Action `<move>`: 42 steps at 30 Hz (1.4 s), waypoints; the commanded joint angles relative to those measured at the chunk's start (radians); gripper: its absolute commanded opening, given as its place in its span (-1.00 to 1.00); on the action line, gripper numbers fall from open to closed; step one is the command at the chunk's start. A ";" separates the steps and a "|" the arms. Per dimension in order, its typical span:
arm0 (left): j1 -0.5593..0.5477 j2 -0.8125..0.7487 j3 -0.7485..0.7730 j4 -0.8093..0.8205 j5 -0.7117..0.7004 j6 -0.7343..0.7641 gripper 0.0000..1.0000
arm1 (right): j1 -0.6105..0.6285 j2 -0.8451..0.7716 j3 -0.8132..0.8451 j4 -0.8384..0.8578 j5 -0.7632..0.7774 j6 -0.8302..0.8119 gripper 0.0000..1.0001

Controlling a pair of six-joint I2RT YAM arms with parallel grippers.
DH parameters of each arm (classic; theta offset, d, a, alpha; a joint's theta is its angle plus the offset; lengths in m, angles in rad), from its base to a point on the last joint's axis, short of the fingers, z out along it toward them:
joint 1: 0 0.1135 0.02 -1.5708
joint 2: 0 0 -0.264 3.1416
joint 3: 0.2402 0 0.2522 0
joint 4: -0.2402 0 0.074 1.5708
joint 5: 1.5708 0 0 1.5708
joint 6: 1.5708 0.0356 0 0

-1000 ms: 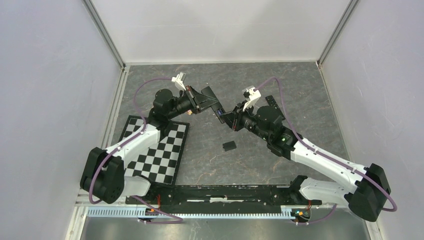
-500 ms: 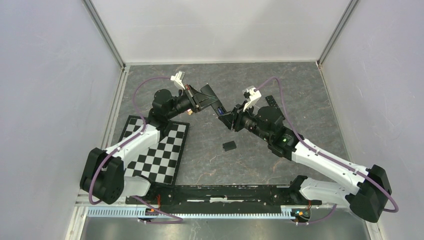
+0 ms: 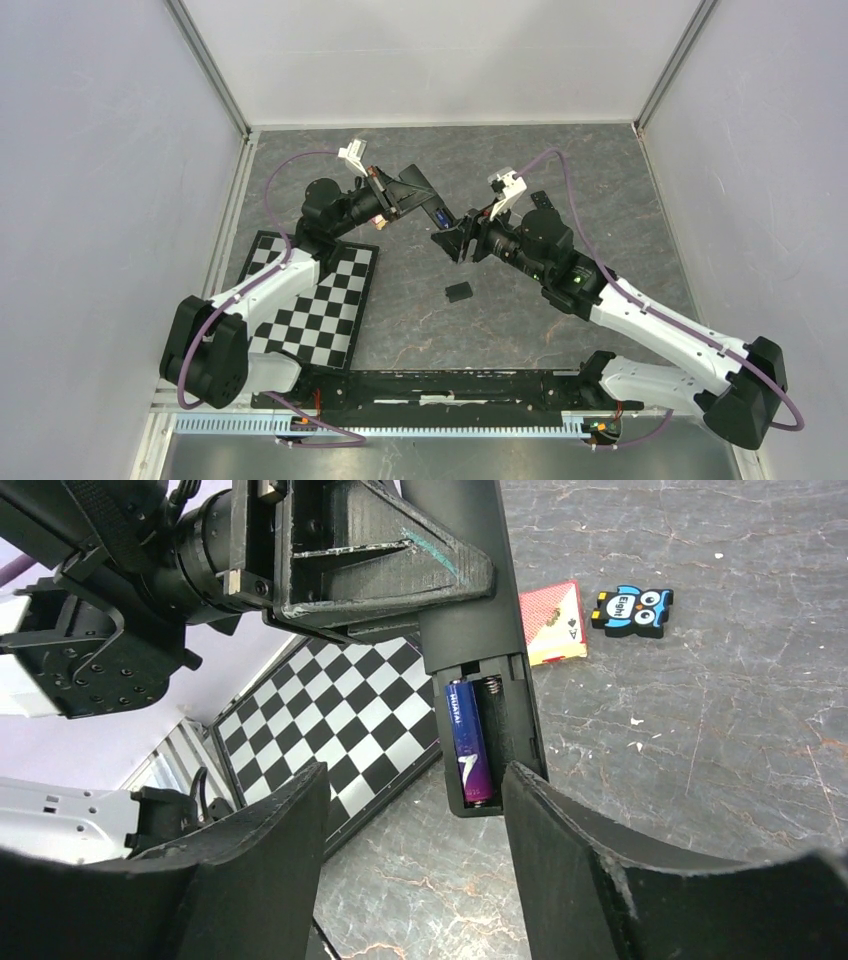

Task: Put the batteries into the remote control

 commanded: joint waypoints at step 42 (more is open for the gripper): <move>0.003 -0.025 0.007 0.285 0.082 -0.037 -0.96 | -0.116 0.038 -0.070 0.355 -0.101 0.635 0.91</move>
